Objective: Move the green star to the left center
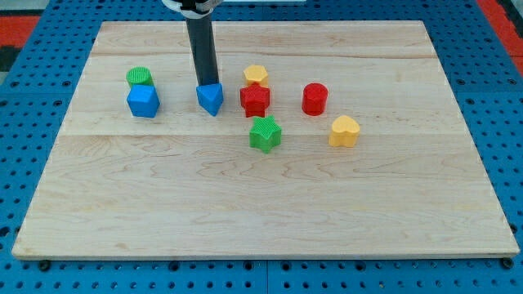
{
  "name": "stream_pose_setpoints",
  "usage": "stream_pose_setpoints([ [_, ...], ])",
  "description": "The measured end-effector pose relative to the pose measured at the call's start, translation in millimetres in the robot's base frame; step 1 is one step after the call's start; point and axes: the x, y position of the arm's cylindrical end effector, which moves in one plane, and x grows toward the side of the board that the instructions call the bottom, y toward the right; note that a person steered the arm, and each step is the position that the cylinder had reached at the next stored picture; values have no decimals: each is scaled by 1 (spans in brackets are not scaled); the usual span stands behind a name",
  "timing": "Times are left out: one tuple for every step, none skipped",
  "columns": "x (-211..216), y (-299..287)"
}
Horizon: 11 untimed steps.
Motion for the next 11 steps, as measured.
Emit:
stream_pose_setpoints([
  [-14, 0],
  [-29, -44],
  [-24, -83],
  [-18, -88],
  [-17, -126],
  [3, -140],
  [16, -146],
  [-4, -179],
  [12, -208],
  [36, -195],
  [55, -185],
])
